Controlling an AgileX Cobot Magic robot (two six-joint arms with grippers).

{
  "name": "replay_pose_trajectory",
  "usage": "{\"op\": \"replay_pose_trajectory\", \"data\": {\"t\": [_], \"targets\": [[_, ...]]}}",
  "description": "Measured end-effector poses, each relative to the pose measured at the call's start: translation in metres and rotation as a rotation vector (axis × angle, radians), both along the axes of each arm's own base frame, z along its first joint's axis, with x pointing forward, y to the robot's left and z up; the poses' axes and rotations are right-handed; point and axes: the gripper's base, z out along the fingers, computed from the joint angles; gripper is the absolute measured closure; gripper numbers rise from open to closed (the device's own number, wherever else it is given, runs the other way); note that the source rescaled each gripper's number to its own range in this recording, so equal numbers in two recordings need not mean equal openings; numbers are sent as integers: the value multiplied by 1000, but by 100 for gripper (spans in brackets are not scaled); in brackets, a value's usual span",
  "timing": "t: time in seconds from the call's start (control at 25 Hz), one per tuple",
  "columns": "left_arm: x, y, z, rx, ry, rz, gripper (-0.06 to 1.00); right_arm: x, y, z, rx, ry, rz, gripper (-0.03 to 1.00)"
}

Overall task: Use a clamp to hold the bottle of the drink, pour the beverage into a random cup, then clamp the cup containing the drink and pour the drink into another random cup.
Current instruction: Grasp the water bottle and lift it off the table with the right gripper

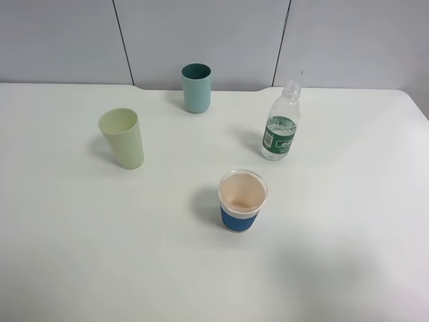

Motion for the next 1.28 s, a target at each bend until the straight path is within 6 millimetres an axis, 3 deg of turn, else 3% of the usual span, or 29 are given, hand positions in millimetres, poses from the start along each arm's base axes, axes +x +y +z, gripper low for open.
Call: {"op": "replay_pose_trajectory", "data": {"t": [1.28], "targets": [[0, 0, 0, 0, 0, 0, -6, 0, 0, 0, 0, 0, 0, -3]]}}
